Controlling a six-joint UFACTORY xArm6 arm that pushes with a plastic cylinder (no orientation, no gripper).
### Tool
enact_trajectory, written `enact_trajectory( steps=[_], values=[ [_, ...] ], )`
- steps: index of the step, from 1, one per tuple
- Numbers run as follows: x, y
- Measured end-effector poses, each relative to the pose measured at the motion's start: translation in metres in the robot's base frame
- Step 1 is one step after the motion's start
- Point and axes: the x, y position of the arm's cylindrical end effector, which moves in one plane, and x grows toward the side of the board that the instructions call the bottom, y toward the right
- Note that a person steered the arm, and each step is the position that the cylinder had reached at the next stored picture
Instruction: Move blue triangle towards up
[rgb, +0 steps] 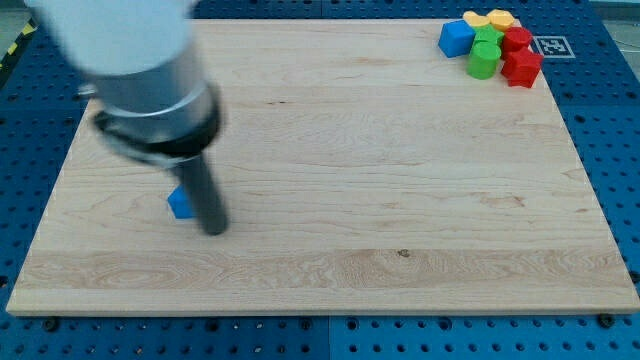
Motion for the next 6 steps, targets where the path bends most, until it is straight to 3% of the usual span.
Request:
enact_trajectory(
  steps=[1, 3, 4, 6],
  values=[
    [-0.006, 0.028],
    [0.031, -0.059],
    [-0.005, -0.055],
    [-0.071, 0.03]
  ],
)
